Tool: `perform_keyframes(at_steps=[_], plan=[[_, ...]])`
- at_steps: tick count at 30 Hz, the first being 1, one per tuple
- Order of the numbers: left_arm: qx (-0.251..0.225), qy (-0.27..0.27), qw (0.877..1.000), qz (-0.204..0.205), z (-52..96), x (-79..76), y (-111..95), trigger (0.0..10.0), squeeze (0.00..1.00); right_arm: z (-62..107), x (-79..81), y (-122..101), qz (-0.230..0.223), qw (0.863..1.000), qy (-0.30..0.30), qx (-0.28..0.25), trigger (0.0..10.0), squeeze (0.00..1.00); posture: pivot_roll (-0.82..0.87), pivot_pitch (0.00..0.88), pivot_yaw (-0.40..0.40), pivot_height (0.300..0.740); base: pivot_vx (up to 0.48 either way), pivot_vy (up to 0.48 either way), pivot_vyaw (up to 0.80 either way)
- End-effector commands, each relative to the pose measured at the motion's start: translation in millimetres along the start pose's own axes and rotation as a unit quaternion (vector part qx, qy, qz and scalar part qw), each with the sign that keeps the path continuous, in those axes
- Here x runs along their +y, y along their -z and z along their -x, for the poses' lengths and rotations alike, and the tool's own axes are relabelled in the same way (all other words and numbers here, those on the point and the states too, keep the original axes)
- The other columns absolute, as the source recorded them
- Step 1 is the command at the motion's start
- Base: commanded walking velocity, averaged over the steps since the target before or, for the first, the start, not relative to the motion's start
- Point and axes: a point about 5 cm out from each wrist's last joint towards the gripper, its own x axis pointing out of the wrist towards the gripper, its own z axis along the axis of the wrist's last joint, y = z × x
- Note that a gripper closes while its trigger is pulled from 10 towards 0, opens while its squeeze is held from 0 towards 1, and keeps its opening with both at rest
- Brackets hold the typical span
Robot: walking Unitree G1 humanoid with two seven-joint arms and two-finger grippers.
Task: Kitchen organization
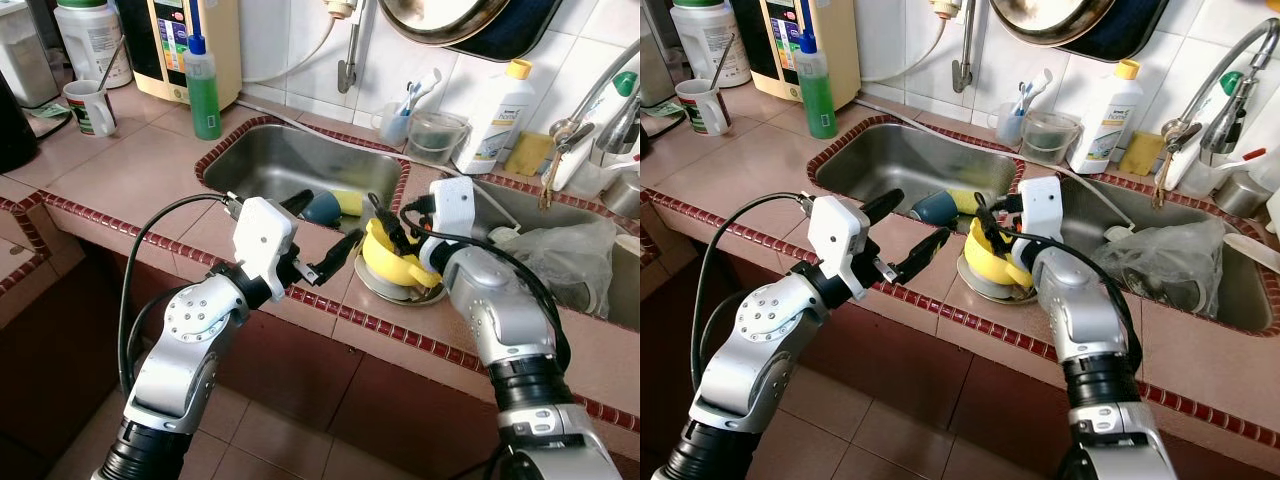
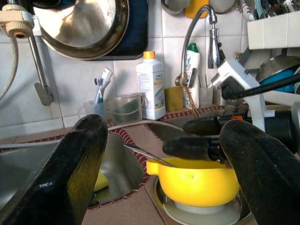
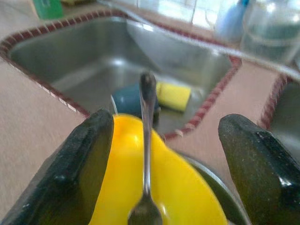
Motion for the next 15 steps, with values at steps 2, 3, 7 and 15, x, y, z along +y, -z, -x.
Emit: perform_keyframes(at_steps=[2,3,7,15], plan=[[-0.009,0.003,1.0,-0.001,-0.3,-1.9,-4.7,10.0,0.0,5.3,-9.9,0.1,-0.003,1.0,0.02,0.014,10.0,0.0,0.06,0.028,-0.084,0.74,0.0,0.0,0.0],[-0.009,0.003,1.0,-0.001,-0.3,-1.9,-4.7,10.0,0.0,5.3,-9.9,0.1,-0.003,1.0,0.02,0.014,10.0,0.0,0.06,0.028,-0.084,0.74,0.0,0.0,0.0],[-0.011,0.007,1.0,-0.001,-2.8,-2.6,-5.7,10.0,0.0,4.4,-13.0,1.5,0.0,0.999,0.03,0.023,9.2,0.0,0.05,0.028,-0.08,0.74,0.0,0.0,0.0],[-0.011,0.006,1.0,-0.001,-2.4,-2.5,-6.2,10.0,0.0,2.9,-12.8,2.8,0.003,0.999,0.033,0.037,8.1,0.0,0.05,0.036,-0.081,0.74,0.0,0.0,0.0]])
